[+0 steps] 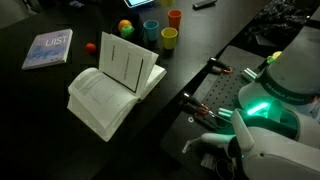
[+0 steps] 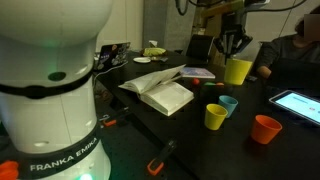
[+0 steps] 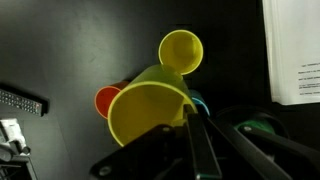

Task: Pick up one yellow cup and put it in the other yellow cup, pick the orange cup and put it in the stacked yellow cups, pick up the blue cup and put it in the stacked orange cup

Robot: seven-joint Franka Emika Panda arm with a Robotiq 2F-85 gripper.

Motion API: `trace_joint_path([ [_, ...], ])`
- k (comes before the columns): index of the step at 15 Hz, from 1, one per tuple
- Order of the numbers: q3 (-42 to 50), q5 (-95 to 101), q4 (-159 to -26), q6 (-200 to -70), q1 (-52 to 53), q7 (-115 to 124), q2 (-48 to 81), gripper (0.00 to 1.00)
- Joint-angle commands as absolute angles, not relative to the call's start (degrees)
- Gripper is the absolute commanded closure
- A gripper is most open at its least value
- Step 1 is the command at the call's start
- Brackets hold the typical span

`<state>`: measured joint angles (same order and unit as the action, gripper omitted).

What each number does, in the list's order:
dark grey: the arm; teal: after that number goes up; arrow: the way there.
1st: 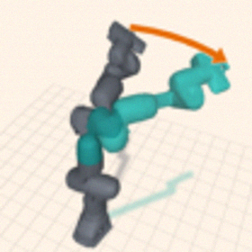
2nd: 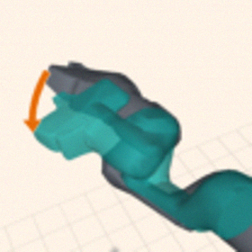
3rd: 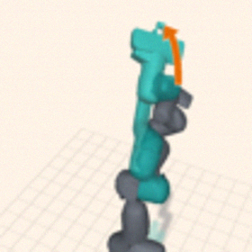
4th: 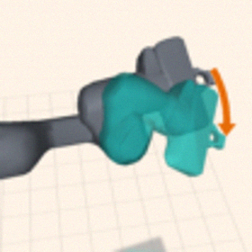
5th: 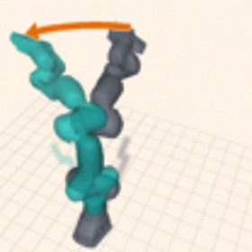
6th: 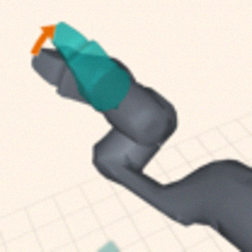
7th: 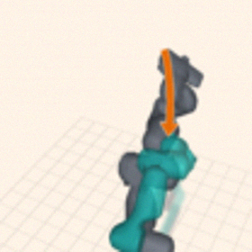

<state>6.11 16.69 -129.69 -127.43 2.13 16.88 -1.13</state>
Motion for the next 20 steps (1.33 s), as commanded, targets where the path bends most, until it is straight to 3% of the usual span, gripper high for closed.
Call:
trace_joint_path([
  [1, 4.0, 16.4, -138.4, -136.3, 0.5, 18.9, -5.6, 0.97],
  [8, 3.5, 22.6, -146.5, -150.6, -1.8, 21.0, -2.7, 0.97],
  [20, 4.9, 32.7, -146.4, -155.7, -3.4, 26.3, 2.1, 0.97],
])
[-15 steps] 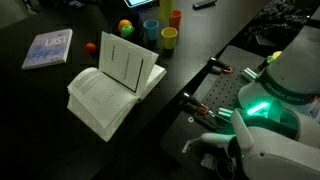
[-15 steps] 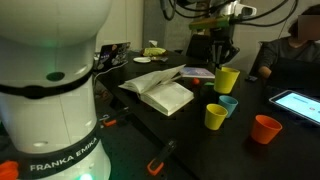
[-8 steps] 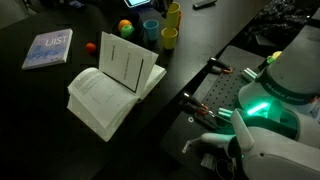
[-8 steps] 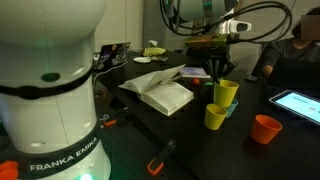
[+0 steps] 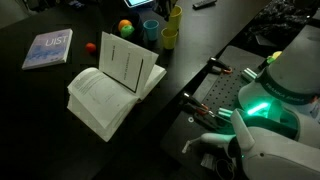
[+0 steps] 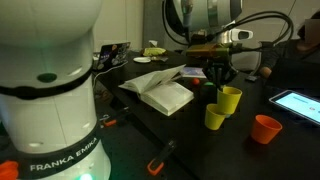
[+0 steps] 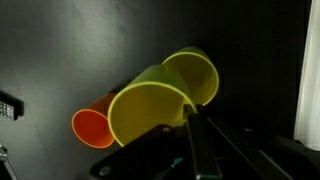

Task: Pick up one yellow cup and put it in the other yellow cup, pick the orange cup and put it in the stacked yellow cups, pick up the blue cup and put it in the stacked orange cup

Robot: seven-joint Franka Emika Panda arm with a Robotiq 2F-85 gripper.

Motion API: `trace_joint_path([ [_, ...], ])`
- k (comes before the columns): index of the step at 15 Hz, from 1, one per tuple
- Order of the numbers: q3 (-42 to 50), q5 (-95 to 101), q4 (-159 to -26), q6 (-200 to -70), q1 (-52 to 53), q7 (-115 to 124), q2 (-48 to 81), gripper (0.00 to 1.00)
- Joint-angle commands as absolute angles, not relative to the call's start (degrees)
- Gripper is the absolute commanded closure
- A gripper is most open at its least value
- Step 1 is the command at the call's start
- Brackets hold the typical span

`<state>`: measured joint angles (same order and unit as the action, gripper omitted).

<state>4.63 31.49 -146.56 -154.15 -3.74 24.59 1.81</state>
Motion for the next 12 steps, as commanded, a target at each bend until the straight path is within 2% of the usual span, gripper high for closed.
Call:
trace_joint_path([
  [1, 4.9, 32.5, -146.3, -156.0, -3.2, 26.2, 2.4, 0.97],
  [10, 4.7, 32.4, -145.4, -156.9, -1.1, 27.7, 4.6, 0.97],
  [11, 4.7, 32.1, -145.3, -156.7, -0.8, 27.8, 4.8, 0.94],
  [12, 4.7, 32.0, -145.2, -156.5, -0.6, 27.8, 4.8, 0.69],
])
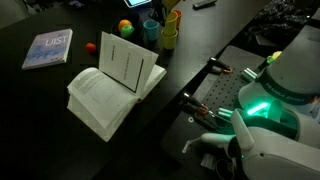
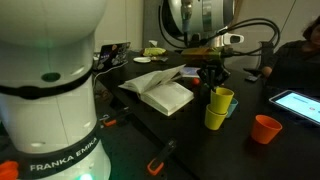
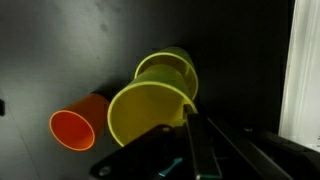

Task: Pick up one yellow cup and put it in the other yellow cup, pick the orange cup and put it in the stacked yellow cups, pick up the blue cup and put it in the stacked orange cup

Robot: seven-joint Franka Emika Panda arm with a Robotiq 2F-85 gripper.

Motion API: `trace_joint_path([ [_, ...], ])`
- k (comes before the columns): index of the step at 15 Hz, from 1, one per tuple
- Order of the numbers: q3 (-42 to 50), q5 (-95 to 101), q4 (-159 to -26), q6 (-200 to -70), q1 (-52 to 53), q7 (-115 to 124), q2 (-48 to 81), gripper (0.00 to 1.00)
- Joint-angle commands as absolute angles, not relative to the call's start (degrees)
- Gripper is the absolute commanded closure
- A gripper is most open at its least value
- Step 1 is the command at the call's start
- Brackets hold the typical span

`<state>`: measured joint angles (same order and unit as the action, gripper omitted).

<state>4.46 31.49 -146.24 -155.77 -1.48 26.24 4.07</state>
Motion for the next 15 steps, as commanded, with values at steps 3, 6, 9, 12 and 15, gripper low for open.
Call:
trace_joint_path([
  [3, 4.7, 31.4, -144.7, -155.6, -0.2, 27.6, 4.8, 0.6],
  [6, 5.0, 32.5, -143.8, -155.5, -0.3, 27.7, 4.9, 0.37],
  [9, 6.4, 35.4, -141.7, -155.5, -0.8, 29.0, 6.6, 0.15],
  [12, 9.0, 40.9, -139.2, -155.6, -1.1, 32.6, 8.9, 0.0],
  [15, 12.0, 42.7, -136.3, -155.4, -1.6, 35.9, 12.4, 0.0],
])
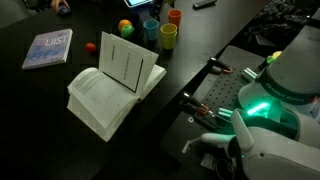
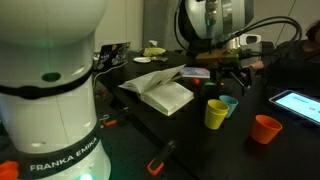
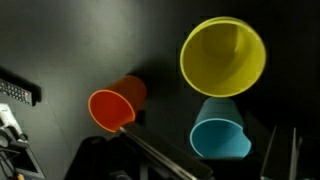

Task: Pick up one yellow cup and put it in the other yellow cup, pick the orange cup and put it in the stacked yellow cups, pick up the blue cup and put it in the stacked orange cup

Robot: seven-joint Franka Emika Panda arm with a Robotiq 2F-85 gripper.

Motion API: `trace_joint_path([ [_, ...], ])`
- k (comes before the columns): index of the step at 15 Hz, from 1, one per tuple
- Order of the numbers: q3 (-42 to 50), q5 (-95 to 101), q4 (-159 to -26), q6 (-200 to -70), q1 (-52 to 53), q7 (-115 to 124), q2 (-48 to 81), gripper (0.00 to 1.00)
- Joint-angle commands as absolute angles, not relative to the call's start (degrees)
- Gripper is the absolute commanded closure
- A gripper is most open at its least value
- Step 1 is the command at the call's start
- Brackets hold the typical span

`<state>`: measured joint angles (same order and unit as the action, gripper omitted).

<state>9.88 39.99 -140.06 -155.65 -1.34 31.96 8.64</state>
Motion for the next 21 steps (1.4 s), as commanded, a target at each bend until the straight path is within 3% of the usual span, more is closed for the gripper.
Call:
trace_joint_path([
  [1, 12.9, 42.5, -135.4, -155.7, -1.7, 36.7, 13.9, 0.0],
  [17, 17.8, 35.4, -123.3, -159.2, -0.2, 34.9, 29.7, 0.0],
  [19, 18.1, 34.4, -122.6, -159.6, 0.0, 34.0, 30.4, 0.26],
  [21, 18.4, 33.7, -122.4, -160.1, 0.4, 33.1, 30.6, 0.42],
])
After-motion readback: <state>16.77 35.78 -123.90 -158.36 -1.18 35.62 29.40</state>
